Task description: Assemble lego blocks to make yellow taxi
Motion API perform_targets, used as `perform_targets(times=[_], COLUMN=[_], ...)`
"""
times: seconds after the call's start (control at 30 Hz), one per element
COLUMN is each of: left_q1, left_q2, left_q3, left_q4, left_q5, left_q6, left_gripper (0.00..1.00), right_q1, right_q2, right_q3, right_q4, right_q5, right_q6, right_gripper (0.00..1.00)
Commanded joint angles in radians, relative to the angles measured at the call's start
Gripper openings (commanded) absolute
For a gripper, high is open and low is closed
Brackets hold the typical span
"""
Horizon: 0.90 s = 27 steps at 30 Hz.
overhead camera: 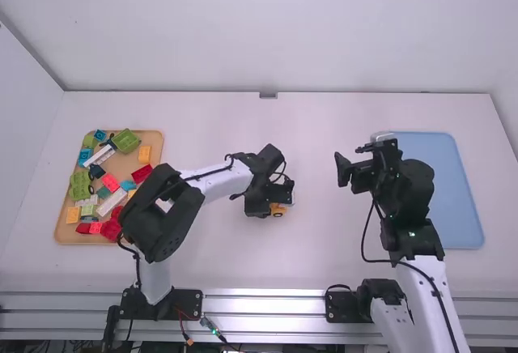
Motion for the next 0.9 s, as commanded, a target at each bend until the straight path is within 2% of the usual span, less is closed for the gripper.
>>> perform_targets(times=[0.0,0.07,0.1,0.13,0.17,0.2,0.4,0.53,0.7,0.87], left_q1=[-0.001,-0.001,-0.001,-0.001,-0.001,-0.001,0.0,0.026,0.114,0.265], left_q2=[0.007,0.007,0.007,0.007,0.007,0.007,-0.013,-0.05,-0.139,-0.265], left_q3=[-0.029,-0.041,-0.047,-0.05,-0.05,-0.05,-0.006,0.054,0.104,0.104], left_q4=[0.021,0.04,0.045,0.045,0.044,0.045,0.018,-0.023,-0.062,-0.091], left_q5=[0.004,0.005,0.004,0.004,0.004,0.004,0.001,-0.06,-0.068,-0.026], left_q6=[0.018,0.016,0.016,0.016,0.016,0.016,-0.006,-0.077,-0.155,-0.278], left_gripper=[0.15,0.29,0.41,0.6,0.91,0.99,0.99,0.99,0.99,0.99], right_q1=[-0.002,-0.002,-0.002,-0.002,-0.002,-0.002,-0.002,-0.002,-0.002,-0.002], right_q2=[0.024,0.037,0.046,0.051,0.052,0.056,0.054,0.053,0.053,0.053], right_q3=[0.037,0.037,0.037,0.037,0.037,0.037,0.037,0.037,0.037,0.037], right_q4=[0.012,0.024,0.034,0.043,0.044,0.05,0.056,0.056,0.056,0.06], right_q5=[-0.006,-0.007,-0.006,-0.006,-0.006,-0.007,-0.007,-0.006,-0.006,-0.006], right_q6=[0.003,0.004,0.016,0.027,0.029,0.033,0.032,0.032,0.029,0.029], right_gripper=[0.99,0.99,0.99,0.99,0.99,0.99,0.99,0.99,0.99,0.99])
